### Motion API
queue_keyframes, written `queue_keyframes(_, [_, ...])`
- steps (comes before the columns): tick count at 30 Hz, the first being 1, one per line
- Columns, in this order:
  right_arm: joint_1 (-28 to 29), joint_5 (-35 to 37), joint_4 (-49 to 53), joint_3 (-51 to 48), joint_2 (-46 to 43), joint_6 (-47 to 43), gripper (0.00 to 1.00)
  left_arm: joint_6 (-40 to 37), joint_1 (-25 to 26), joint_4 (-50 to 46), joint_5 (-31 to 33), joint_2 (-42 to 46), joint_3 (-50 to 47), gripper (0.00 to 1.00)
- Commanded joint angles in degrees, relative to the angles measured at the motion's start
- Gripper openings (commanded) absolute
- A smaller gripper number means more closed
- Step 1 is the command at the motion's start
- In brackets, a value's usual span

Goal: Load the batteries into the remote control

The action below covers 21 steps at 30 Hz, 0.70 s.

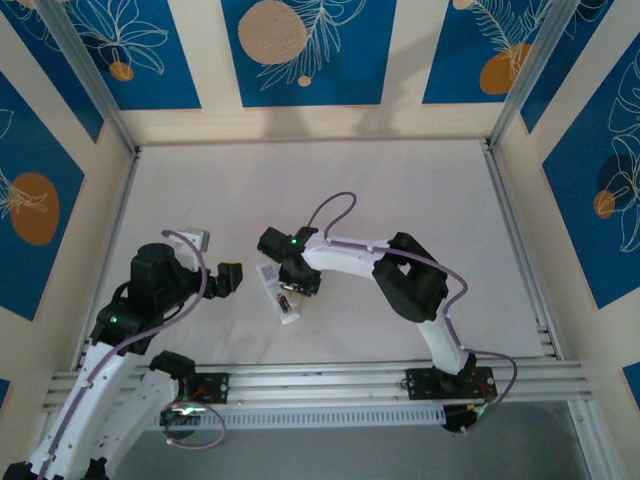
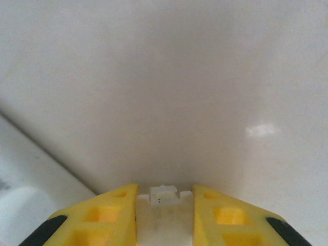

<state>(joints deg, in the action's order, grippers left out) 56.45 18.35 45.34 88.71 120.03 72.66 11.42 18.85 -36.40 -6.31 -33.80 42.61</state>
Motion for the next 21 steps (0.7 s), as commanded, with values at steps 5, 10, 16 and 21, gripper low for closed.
queue_keyframes(5, [2.57,7.84,-8.93,-4.0,-9.04,-18.93,0.25,1.29,-0.62,-0.83,5.16,0.92,1.28,1.0])
queue_keyframes(10, [7.71,13.74,-15.57,-7.6,-12.32,-31.34,0.25,2.6,-3.04,-1.82,10.34,3.36,1.9,1.0])
queue_keyframes(16, [12.41,20.89,-26.39,-13.36,-14.57,-37.61,0.27,4.05,-4.68,-4.1,18.18,6.7,2.1,1.0])
queue_keyframes(21, [14.1,28.19,-25.56,-13.16,-12.28,-34.14,0.26,4.92,-5.05,-5.78,20.72,7.69,2.4,1.0])
